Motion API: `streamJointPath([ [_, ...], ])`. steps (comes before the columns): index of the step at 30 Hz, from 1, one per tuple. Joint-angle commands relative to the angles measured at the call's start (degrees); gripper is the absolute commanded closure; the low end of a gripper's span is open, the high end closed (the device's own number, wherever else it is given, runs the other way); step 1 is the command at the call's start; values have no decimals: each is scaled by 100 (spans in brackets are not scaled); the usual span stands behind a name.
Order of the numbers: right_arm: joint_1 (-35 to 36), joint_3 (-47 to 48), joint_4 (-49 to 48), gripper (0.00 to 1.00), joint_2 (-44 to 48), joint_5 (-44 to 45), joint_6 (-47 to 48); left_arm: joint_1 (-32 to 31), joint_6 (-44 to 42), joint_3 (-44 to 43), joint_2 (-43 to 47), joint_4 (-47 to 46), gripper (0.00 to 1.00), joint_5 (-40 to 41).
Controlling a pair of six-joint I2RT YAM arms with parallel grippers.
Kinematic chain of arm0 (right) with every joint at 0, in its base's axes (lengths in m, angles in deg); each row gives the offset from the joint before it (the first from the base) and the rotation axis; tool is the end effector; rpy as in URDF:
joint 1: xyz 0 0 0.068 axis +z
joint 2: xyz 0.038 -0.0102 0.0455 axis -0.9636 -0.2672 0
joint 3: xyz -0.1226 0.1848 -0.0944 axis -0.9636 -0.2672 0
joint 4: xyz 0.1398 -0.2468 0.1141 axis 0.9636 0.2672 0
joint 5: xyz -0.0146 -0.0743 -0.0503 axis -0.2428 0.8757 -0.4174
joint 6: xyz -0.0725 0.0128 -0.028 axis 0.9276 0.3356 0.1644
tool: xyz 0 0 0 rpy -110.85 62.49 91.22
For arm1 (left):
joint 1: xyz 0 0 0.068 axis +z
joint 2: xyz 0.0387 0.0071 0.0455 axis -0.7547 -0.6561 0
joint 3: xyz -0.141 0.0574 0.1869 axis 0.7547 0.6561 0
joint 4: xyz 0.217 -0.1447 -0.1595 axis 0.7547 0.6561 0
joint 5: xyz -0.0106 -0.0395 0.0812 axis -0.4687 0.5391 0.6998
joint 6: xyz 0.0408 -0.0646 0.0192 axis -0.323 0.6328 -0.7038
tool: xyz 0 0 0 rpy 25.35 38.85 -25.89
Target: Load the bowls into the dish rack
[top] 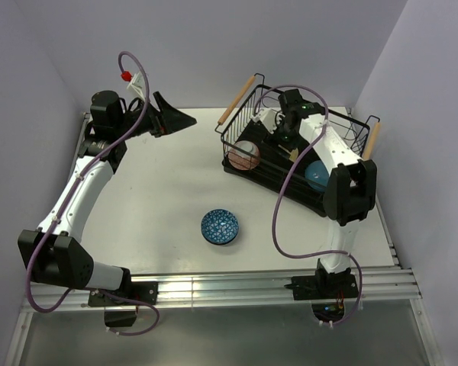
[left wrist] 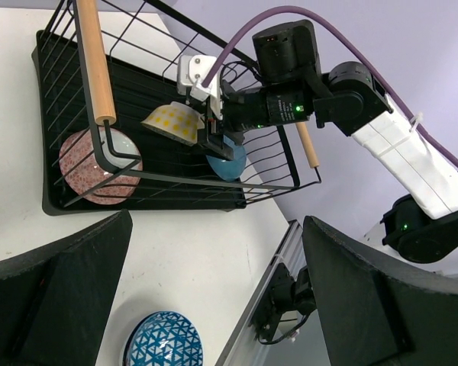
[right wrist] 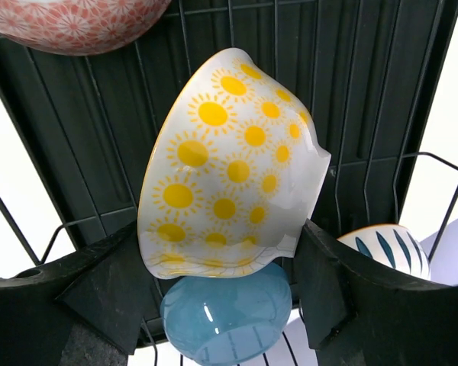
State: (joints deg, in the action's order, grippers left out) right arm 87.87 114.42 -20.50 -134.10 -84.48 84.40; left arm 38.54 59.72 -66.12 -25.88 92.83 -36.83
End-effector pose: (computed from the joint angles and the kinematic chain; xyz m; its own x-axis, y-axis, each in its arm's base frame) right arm 0.4436 0.1113 0.2179 -0.4274 -0.8305 -0.3572 -0.8120 0.5263 -0.2522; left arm 0.3784 -0.1198 0.3670 -0.6443 -0.3445 -0.6827 0.5441 0.4208 -0.7259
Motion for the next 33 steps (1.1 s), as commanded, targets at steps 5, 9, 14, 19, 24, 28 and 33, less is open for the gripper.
streamJointPath([
  [5,263,-22,219,81,-92,298,155,35,45,-140,7,-263,1,-103],
  [9,333,-127,255,67,-22,289,216,35,19,-158,-19,-228,0,-111],
  [14,395,-163,378,49,31,280,278,35,10,-184,-45,-228,0,-103],
  [19,412,-224,483,43,57,227,304,35,-8,-202,-54,-219,1,-85],
  [24,421,-382,475,21,180,139,383,35,-16,-210,-54,-237,0,-85],
  [28,439,-365,571,7,215,43,410,35,10,-202,-63,-272,0,-103],
  [33,439,-339,667,0,303,-142,489,44,28,-176,-63,-272,1,-112],
])
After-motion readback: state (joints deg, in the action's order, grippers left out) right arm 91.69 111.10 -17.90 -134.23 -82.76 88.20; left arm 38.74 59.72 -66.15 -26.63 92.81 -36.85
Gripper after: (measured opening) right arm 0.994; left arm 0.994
